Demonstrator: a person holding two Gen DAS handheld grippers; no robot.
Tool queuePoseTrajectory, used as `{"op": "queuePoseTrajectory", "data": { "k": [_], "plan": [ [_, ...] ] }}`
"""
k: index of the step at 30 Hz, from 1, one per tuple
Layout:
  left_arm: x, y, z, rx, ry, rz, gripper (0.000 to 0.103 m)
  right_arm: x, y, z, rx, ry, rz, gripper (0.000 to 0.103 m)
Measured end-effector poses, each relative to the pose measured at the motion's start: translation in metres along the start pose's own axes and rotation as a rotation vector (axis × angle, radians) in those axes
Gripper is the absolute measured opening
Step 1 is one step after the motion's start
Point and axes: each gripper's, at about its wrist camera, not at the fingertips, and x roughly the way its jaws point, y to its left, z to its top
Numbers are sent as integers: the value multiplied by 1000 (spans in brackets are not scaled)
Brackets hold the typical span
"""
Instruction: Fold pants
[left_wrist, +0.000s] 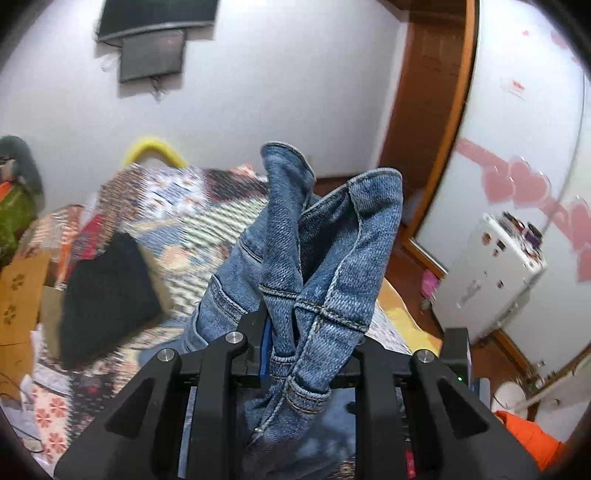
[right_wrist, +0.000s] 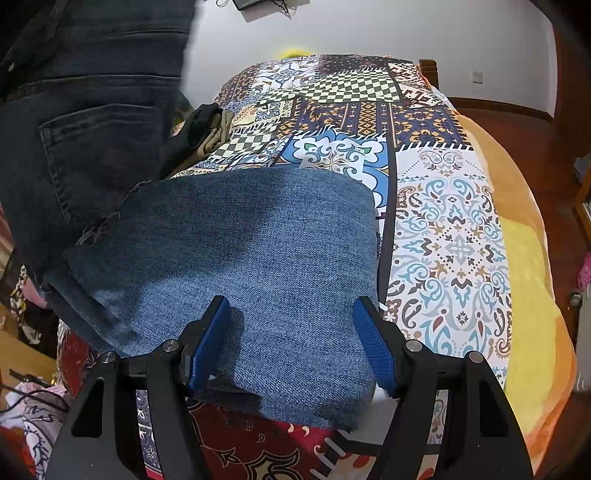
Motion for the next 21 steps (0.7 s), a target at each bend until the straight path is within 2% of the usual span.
{"op": "queuePoseTrajectory", "data": {
  "k": [5, 9, 16, 21],
  "plan": [
    [43, -23, -20, 40, 129, -54, 20, -5, -2, -1, 10, -6, 11, 67],
    [64, -41, -40, 82, 224, -78, 20, -18, -7, -5, 24, -19, 4, 67],
    [72, -56, -57, 135, 270, -57, 20, -46, -22, -16, 65, -48, -39, 67],
    [71, -65, -61, 167, 297, -7, 25, -61, -22, -20, 73, -72, -49, 67]
  ]
}}
